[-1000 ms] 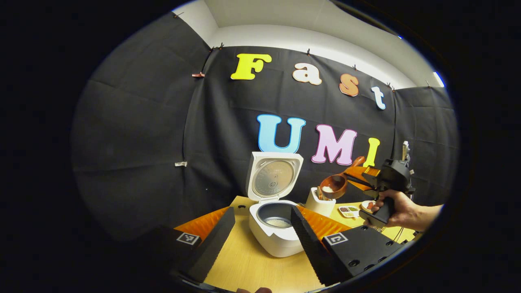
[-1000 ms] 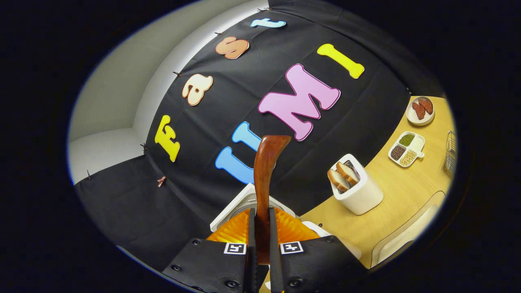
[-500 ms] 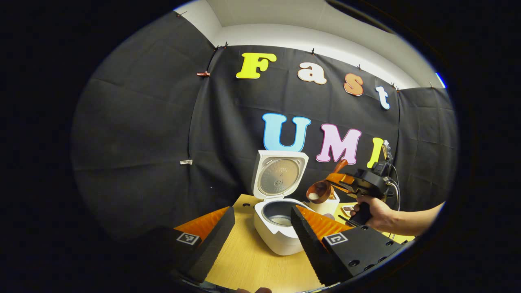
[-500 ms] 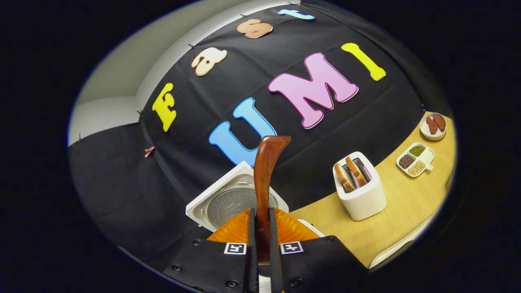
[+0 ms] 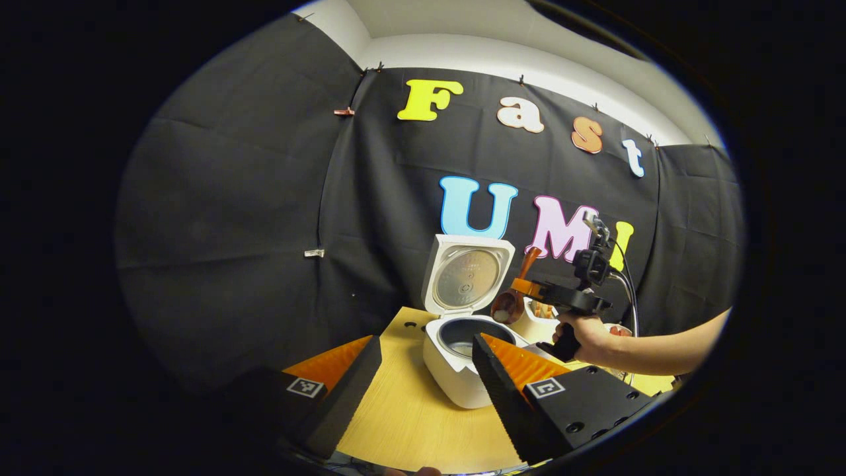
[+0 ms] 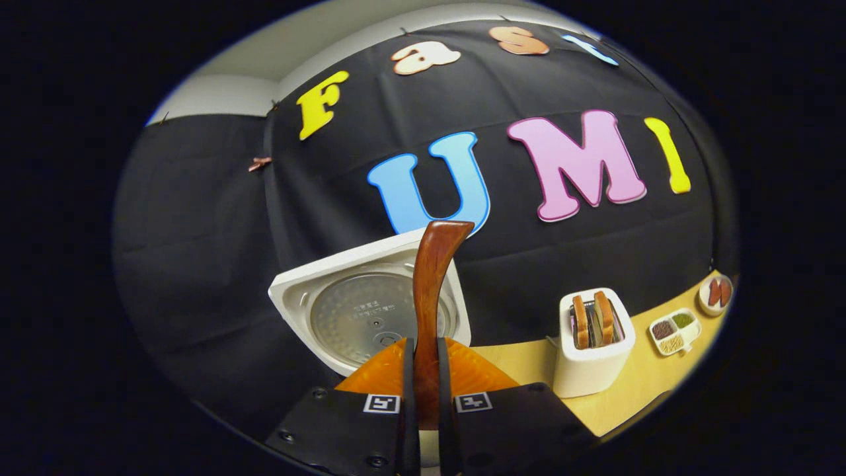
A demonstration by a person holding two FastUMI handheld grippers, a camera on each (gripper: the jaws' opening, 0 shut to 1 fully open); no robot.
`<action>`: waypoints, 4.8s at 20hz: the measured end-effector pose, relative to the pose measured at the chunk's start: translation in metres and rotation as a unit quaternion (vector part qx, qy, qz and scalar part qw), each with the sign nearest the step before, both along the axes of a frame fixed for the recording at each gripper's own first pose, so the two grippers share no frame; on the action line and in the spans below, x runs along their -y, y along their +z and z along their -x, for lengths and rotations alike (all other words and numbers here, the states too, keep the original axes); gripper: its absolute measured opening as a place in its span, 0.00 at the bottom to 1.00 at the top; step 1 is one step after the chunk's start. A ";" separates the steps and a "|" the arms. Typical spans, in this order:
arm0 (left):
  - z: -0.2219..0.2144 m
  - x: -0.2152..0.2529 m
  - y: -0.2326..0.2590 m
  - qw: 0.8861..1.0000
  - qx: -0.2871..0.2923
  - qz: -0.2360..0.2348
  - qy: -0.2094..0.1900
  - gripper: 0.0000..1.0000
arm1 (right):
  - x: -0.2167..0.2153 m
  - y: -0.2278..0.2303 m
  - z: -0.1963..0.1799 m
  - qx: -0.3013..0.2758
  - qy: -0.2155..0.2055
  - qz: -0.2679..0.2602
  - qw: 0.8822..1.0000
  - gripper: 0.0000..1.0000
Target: Close the left gripper, press the button to open the rice cooker; take a wooden spoon from the chopstick holder with the right hand, scoop a spoonful of rice and pour it into the rice cooker, then put the wooden spoon back into the chopstick holder.
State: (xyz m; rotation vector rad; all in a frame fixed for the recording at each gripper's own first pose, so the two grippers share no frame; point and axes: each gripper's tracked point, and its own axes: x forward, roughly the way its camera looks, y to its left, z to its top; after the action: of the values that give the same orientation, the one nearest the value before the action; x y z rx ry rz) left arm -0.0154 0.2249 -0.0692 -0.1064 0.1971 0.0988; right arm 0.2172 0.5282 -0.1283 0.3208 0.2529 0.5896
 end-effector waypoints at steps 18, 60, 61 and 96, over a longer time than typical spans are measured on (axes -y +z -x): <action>0.008 -0.008 0.004 1.000 0.006 0.012 0.023 0.95 | -0.059 0.026 0.041 0.266 0.145 0.237 0.923 0.15; -0.008 0.110 0.046 0.997 0.048 -0.020 -0.049 0.95 | 0.367 0.130 0.069 0.119 -0.118 -0.044 0.985 0.15; -0.008 0.114 0.047 0.997 0.048 -0.023 -0.050 0.95 | 0.380 0.122 0.073 0.115 -0.125 -0.037 0.985 0.15; 0.003 0.149 0.060 0.998 0.017 -0.053 0.008 0.95 | 0.522 -0.222 0.057 -0.163 -0.230 0.021 0.959 0.24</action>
State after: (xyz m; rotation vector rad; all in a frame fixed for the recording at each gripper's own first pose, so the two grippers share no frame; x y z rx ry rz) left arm -0.0183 0.0756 -0.0092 -0.0039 0.1563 0.1222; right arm 0.1606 0.0061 -0.3500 0.4198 0.4917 0.0670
